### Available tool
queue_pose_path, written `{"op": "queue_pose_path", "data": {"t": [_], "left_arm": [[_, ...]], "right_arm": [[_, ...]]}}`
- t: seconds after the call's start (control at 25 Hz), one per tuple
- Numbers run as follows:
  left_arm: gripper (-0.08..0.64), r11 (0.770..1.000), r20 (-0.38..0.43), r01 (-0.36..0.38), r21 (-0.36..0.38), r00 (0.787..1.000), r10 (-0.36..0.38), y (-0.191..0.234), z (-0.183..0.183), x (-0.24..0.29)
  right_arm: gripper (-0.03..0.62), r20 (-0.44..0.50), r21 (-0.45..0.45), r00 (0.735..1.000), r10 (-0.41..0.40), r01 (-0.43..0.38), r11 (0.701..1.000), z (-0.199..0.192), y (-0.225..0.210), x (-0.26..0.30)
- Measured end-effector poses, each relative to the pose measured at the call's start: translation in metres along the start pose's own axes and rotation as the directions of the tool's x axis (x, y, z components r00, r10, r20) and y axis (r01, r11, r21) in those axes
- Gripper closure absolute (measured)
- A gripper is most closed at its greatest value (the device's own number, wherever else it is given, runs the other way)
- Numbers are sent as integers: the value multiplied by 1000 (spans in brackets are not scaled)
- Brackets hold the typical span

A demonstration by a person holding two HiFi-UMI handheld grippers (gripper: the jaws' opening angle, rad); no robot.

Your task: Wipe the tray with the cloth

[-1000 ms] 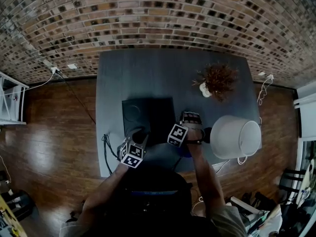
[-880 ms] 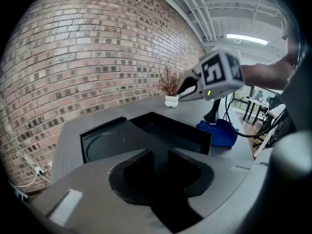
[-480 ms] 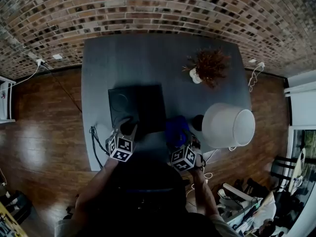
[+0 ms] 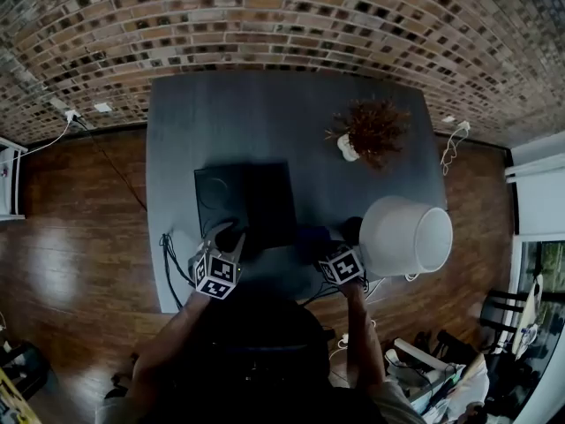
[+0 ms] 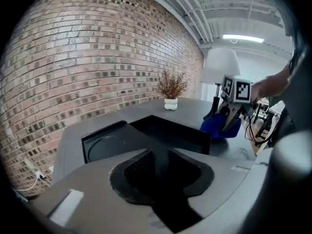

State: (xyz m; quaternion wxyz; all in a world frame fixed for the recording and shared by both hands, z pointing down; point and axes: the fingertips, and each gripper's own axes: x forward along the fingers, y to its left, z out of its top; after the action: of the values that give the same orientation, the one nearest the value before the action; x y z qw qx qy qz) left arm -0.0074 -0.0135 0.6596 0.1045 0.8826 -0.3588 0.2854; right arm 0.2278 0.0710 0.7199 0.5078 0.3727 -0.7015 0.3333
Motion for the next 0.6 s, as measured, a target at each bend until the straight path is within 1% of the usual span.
{"op": "queue_pose_path", "data": {"t": [0.04,0.08,0.12,0.16,0.2,0.24,0.28,0.32,0.36,0.4,0.44,0.48,0.52,0.56,0.6], "left_arm": [[457,1000,7,4,-1,1000,-4,1,0,-1],[467,1000,13,7,-8,1000,-7,3,1,-1],[468,1000,17,5,-19,1000,-5,6,1,-2],[468,1000,18,-6,-31,1000,6,10,1,-3],[468,999,15,-28,-36,999,29,16,1,-5],[468,998,9,-58,-35,998,59,22,-1,-7],[468,996,6,-87,-34,996,87,28,-3,-9],[468,994,5,-105,-35,994,105,31,-4,-10],[468,993,3,-113,-33,994,113,31,-4,-9],[468,993,-1,-114,-26,994,114,31,-3,-9],[468,993,-2,-115,-22,993,115,30,-3,-9],[468,992,2,-122,-28,992,122,32,-2,-10],[468,989,10,-138,-42,990,139,37,-2,-13],[468,985,16,-161,-59,987,162,46,-3,-17],[468,981,15,-179,-77,983,181,54,-5,-19]], "right_arm": [[434,40,-55,999,-30,32,998,22,9,-22],[436,102,-121,992,-67,79,989,54,21,-43],[436,167,-193,980,-108,140,971,91,31,-59],[436,216,-265,964,-153,209,941,128,40,-66],[436,241,-334,949,-201,276,902,160,47,-61],[436,239,-400,937,-255,335,853,184,51,-48],[436,220,-463,924,-313,382,800,202,51,-28],[436,191,-521,911,-365,409,749,215,50,-5],[436,155,-577,903,-402,413,705,224,50,18],[436,110,-635,900,-422,390,666,227,51,39],[436,61,-694,904,-424,344,632,223,56,58],[436,17,-749,913,-408,282,600,214,64,72],[436,-16,-801,924,-381,216,559,204,74,80],[443,-37,-847,936,-350,157,509,194,84,82],[442,-45,-875,948,-315,114,470,186,91,82]]}}
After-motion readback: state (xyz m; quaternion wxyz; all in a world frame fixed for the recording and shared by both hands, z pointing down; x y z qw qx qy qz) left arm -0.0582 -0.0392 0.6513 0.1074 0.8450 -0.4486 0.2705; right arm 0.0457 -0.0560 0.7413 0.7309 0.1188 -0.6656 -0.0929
